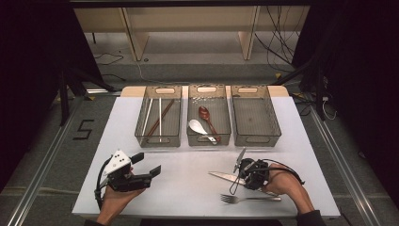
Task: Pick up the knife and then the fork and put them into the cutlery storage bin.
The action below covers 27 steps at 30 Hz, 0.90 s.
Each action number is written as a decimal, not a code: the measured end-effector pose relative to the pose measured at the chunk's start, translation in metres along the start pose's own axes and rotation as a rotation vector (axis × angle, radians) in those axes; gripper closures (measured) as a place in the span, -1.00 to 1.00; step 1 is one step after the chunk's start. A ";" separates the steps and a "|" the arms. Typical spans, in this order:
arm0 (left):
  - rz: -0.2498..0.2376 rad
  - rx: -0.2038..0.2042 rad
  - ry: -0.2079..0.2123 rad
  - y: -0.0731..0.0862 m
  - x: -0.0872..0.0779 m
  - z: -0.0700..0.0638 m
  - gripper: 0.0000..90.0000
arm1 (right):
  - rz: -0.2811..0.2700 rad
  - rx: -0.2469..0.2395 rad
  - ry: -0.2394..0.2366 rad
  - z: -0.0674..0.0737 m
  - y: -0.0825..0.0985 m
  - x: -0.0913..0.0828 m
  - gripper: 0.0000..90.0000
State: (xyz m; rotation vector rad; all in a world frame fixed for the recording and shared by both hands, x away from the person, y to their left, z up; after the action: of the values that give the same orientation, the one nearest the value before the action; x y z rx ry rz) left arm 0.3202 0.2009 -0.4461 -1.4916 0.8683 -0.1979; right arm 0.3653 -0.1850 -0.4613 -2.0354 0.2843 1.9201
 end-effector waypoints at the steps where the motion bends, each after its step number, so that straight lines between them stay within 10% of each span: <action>1: 0.000 0.000 0.000 0.000 0.000 0.000 -0.63 | -0.006 0.007 0.002 0.000 0.000 -0.001 0.79; 27: 0.000 0.000 -0.001 0.000 0.000 0.000 -0.63 | -0.199 0.139 0.000 -0.014 0.003 -0.033 0.80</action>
State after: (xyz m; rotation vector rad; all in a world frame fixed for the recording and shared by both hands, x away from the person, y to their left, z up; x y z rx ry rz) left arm 0.3201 0.2011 -0.4460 -1.4913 0.8673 -0.1967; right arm 0.3745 -0.1959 -0.4283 -1.8973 0.2007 1.7309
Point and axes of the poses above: each handheld gripper's, and its own axes: x roughly forward along the jaws, y roughly out of its underside, z roughly to its left, the point moved 1 cm from there along x, roughly forward along the jaws
